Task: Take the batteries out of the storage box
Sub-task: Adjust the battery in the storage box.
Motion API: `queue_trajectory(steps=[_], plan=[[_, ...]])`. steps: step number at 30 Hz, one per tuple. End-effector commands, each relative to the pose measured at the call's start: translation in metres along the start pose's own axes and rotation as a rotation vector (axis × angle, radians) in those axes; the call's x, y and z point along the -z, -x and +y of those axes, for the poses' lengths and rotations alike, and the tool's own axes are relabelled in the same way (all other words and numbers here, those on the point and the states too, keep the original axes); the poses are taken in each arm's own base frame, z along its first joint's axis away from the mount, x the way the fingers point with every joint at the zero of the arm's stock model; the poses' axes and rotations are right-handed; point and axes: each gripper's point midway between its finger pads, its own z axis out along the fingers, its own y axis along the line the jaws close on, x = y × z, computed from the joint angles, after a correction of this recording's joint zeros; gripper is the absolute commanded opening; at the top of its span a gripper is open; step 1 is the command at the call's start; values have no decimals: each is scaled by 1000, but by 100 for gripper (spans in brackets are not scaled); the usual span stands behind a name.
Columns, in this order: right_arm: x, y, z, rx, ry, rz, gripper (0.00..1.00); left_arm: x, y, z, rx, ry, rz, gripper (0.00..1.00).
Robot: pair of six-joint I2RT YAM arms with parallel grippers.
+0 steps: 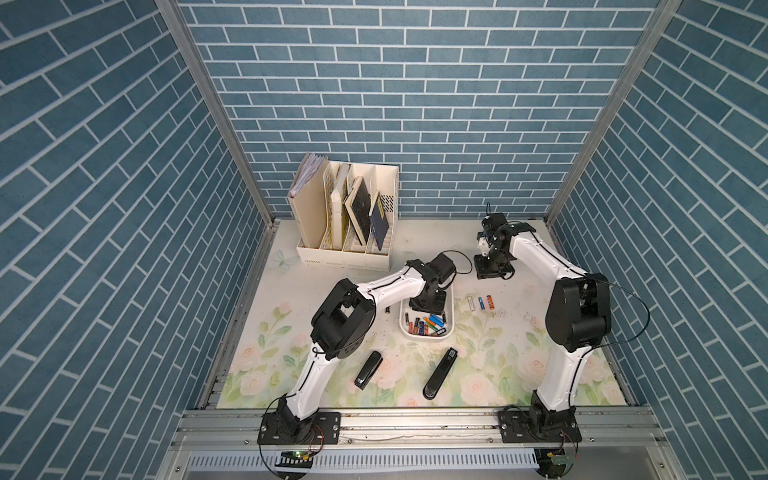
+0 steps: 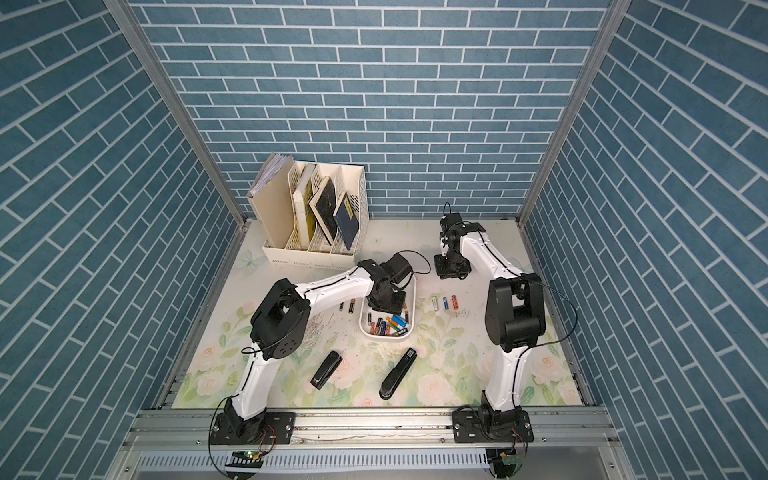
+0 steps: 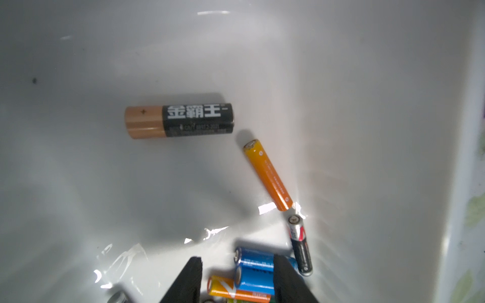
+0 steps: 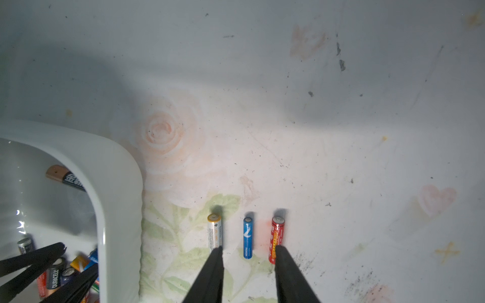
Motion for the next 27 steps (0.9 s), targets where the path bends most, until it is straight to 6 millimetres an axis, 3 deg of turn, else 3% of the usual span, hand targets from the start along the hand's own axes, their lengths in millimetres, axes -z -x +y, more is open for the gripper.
queue_trajectory(steps=[1,12,27], plan=[[0,-7,1,10,6,23,36,7,-3,9,0,54,5,50],[-2,-9,2,11,10,26,36,19,-14,25,19,118,15,45],[-2,-9,3,23,17,27,36,13,-35,40,34,167,65,33]])
